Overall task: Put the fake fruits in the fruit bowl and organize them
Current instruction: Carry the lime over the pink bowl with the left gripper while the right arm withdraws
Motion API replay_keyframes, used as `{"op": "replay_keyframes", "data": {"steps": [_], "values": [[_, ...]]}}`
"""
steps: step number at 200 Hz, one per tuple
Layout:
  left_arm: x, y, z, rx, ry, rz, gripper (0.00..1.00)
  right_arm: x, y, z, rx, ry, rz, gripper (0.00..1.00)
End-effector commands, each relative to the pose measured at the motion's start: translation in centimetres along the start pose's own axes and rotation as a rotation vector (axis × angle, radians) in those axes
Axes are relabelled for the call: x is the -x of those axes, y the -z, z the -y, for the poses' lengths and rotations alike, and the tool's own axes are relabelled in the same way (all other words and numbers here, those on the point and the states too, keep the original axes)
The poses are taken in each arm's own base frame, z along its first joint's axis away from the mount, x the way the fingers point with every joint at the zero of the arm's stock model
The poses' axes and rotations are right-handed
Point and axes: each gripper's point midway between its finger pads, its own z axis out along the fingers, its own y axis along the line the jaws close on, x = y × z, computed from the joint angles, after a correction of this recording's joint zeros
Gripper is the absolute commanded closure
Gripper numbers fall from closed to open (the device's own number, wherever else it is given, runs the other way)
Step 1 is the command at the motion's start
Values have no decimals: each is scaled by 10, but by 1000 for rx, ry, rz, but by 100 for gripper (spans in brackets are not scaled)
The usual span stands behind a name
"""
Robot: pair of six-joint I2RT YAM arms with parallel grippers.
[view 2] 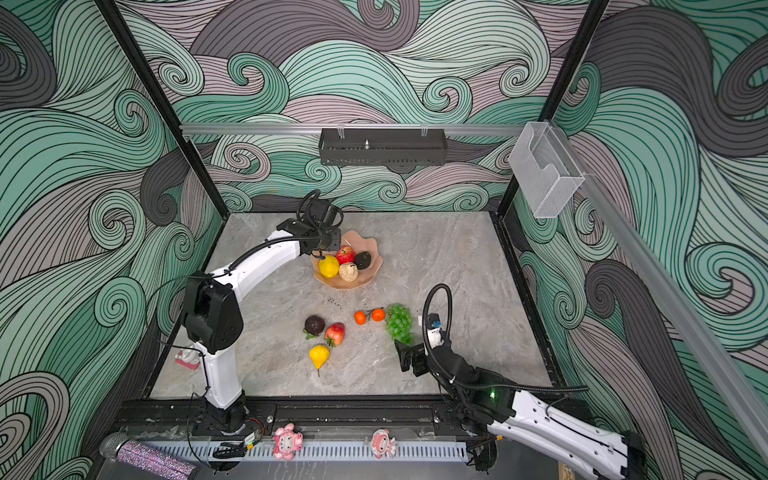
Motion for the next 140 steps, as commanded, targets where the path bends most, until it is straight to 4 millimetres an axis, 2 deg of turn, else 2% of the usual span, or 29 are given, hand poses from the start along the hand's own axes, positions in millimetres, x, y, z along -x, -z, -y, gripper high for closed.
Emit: {"op": "replay_keyframes", "data": {"steps": [1,54,140], "values": [[0,-17,-8,22,-2,-47,62,3,0,-2,8,12,7,1],[3,-58,-13,43,11,-94,61,5,-1,-5,23,6,20,1],[-8,-93,-8,26,18,-141,60,4,-4,-7,23,13,11,1]]}}
